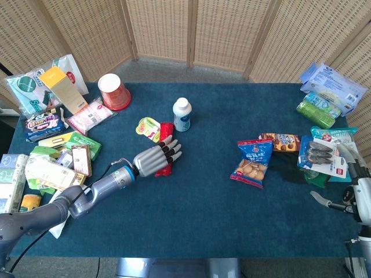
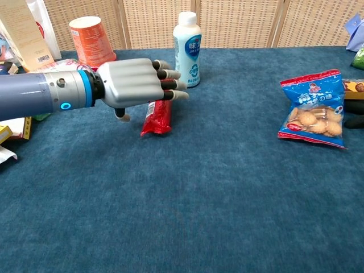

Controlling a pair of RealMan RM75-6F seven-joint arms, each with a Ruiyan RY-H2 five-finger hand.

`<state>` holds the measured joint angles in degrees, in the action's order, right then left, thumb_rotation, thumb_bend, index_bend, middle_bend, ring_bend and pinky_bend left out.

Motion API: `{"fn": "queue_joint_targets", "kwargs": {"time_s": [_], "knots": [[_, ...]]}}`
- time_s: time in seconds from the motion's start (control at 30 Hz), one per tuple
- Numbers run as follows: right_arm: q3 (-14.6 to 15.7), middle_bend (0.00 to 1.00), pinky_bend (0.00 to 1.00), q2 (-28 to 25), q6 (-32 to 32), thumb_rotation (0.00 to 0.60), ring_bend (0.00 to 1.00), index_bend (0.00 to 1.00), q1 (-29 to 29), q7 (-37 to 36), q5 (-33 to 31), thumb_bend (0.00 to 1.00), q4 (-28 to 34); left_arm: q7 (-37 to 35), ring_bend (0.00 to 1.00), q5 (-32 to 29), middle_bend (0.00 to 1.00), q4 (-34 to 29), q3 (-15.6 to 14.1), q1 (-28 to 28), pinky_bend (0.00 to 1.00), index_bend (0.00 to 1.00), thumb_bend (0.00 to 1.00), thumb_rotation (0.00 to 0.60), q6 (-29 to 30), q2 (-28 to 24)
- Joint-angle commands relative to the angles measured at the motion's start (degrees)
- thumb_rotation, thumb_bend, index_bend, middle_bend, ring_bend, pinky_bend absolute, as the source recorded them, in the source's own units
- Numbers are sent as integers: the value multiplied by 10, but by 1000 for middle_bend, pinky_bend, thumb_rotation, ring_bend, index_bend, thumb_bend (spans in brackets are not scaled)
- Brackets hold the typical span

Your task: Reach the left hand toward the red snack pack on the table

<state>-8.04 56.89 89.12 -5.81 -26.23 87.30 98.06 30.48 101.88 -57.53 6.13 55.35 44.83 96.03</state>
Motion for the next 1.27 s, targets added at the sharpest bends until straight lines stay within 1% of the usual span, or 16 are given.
{"fn": "queue_joint_targets", "kwargs": {"time_s": [0.03, 0.07, 0.1, 0.17, 0.23, 0.27, 0.37, 0.47, 0.57, 0.7, 0.8, 0.9, 1.03, 1.27], "knots": [[0, 0, 0, -1, 3, 600, 0, 0, 1, 2, 2, 0, 3, 22, 387, -1, 346, -5, -10, 10, 587, 473, 0, 600, -5, 8], [1, 0, 0, -1, 4, 600, 0, 0, 2, 2, 3, 0, 4, 27, 464, 0, 423, -4, -14, 11, 647, 551, 0, 600, -4, 10], [1, 0, 0, -1, 5, 600, 0, 0, 2, 3, 4, 0, 5, 30, 522, 4, 484, -3, -19, 12, 692, 601, 0, 600, 1, 11], [1, 0, 0, -2, 7, 600, 0, 0, 3, 4, 5, 0, 6, 31, 653, 8, 628, -1, -25, 12, 785, 738, 0, 600, 12, 13], [1, 0, 0, -2, 8, 600, 0, 0, 4, 4, 5, 0, 8, 28, 718, 11, 697, -3, -30, 11, 829, 807, 0, 600, 27, 10], [1, 0, 0, -2, 8, 600, 0, 0, 4, 4, 5, 0, 9, 25, 734, 12, 714, -7, -31, 10, 841, 821, 0, 600, 36, 7], [1, 0, 0, -3, 9, 600, 0, 0, 5, 5, 6, 0, 10, 18, 741, 17, 720, -29, -32, 7, 847, 824, 0, 600, 67, -12], [1, 0, 0, -3, 9, 600, 0, 0, 5, 7, 7, 0, 11, 20, 741, 19, 719, -71, -26, 2, 847, 825, 0, 600, 97, -45], [1, 0, 0, -3, 10, 600, 0, 0, 5, 8, 7, 0, 13, 31, 742, 21, 719, -130, -17, -1, 846, 824, 0, 600, 123, -93], [1, 0, 0, -3, 11, 600, 0, 0, 5, 14, 10, 0, 17, 42, 740, 19, 719, -232, -2, -10, 846, 824, 0, 600, 150, -168], [4, 0, 0, -2, 10, 600, 0, 0, 5, 19, 14, 0, 19, 54, 740, 17, 719, -296, 8, -18, 847, 824, 0, 600, 165, -216], [5, 0, 0, -1, 8, 600, 0, 0, 4, 24, 15, 0, 21, 69, 741, 12, 718, -345, 19, -27, 847, 824, 0, 600, 176, -255], [7, 0, 0, 0, 7, 600, 0, 0, 4, 30, 18, 0, 23, 81, 741, 0, 718, -379, 29, -36, 846, 825, 0, 600, 182, -286], [8, 0, 0, 2, 1, 600, 0, 0, 2, 37, 17, 0, 24, 87, 741, -7, 718, -396, 34, -44, 845, 824, 0, 600, 183, -299]]}}
